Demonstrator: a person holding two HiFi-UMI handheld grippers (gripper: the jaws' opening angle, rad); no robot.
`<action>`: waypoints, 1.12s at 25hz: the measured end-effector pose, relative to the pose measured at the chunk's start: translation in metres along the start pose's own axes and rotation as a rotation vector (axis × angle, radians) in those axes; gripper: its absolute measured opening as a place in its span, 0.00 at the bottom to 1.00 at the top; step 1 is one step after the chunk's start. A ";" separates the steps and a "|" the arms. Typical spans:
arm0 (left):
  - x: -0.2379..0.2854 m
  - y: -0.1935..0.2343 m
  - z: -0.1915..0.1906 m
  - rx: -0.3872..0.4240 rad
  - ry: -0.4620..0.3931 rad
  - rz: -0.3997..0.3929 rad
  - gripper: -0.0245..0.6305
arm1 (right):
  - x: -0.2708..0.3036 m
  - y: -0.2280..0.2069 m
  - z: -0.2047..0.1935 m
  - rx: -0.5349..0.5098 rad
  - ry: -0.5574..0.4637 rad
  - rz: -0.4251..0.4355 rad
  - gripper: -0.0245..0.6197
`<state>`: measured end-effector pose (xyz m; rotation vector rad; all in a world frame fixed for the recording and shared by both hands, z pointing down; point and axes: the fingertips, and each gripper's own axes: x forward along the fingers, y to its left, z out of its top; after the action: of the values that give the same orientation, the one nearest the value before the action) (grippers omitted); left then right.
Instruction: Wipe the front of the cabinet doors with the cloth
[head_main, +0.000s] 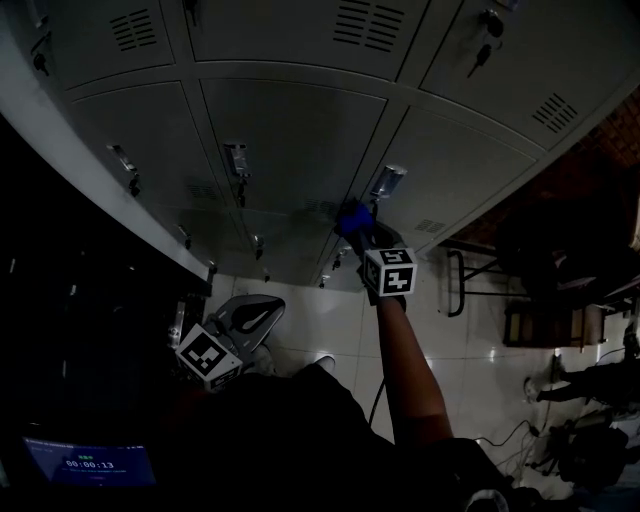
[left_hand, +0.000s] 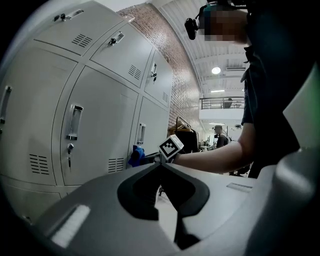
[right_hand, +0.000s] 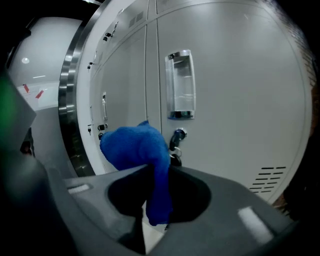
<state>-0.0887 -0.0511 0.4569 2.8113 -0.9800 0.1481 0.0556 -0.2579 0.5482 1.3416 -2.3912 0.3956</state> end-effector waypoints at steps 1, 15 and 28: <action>0.000 0.001 0.000 -0.001 0.001 0.003 0.04 | 0.001 -0.006 -0.003 0.004 0.006 -0.010 0.15; 0.034 -0.004 -0.003 -0.003 0.018 -0.039 0.04 | -0.034 -0.104 -0.014 0.053 0.001 -0.161 0.15; 0.062 -0.018 -0.001 0.006 0.028 -0.085 0.04 | -0.099 -0.210 -0.028 0.144 -0.035 -0.361 0.15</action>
<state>-0.0294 -0.0744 0.4646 2.8423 -0.8543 0.1795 0.2881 -0.2777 0.5419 1.8157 -2.1171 0.4492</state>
